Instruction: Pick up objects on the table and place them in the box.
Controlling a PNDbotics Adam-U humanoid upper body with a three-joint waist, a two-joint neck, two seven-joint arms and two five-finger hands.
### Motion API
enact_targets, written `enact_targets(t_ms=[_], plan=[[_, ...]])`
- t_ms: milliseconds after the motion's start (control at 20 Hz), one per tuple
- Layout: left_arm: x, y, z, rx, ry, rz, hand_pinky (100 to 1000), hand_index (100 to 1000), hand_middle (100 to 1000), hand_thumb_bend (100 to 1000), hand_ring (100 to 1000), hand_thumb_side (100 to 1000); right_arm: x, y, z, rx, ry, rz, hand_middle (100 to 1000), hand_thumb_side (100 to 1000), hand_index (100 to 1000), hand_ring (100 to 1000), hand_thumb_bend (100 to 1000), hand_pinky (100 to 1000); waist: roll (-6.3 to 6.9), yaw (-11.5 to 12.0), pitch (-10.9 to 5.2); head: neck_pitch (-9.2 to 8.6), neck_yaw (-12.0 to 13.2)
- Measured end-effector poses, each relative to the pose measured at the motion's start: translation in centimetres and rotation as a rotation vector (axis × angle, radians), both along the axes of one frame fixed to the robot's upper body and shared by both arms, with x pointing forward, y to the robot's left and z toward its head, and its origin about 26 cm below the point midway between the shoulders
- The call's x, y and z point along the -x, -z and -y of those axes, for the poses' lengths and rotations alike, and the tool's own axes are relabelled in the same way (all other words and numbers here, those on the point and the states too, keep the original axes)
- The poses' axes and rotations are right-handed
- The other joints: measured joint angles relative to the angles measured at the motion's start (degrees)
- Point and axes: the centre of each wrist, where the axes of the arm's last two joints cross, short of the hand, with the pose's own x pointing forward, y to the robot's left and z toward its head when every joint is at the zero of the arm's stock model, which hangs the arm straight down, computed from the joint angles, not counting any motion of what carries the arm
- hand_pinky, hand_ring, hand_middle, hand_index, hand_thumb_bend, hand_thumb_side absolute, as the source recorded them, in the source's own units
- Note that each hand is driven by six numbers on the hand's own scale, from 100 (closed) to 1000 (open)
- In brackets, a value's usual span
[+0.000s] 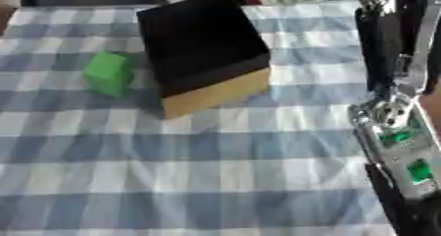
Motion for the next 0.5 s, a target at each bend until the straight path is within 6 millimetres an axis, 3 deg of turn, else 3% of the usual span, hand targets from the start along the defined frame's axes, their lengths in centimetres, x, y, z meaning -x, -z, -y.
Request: enact_targets(t_ms=[50, 100, 500], plan=[[0.0, -0.1, -0.2, -0.016, -0.009, -0.005, 792, 899, 707, 253, 767, 280, 0.0, 0.0, 0.0, 0.001, -0.001, -0.001, 666, 607, 799, 754, 100, 853, 0.06, 0.0, -0.02, 0.0, -0.02], [0.0, -0.2, -0.5, -0.04, -0.021, -0.013, 795, 907, 713, 278, 770, 241, 0.0, 0.1, 0.0, 0.002, 0.0, -0.004, 666, 603, 799, 753, 100, 853, 0.15, 0.0, -0.07, 0.0, -0.05], [0.1, -3.8, -2.7, -0.354, -0.136, -0.179, 831, 934, 743, 176, 803, 100, 0.0, 0.2, 0.1, 0.012, -0.003, -0.014, 665, 601, 799, 753, 100, 853, 0.73, 0.25, -0.73, 0.27, -1.04]])
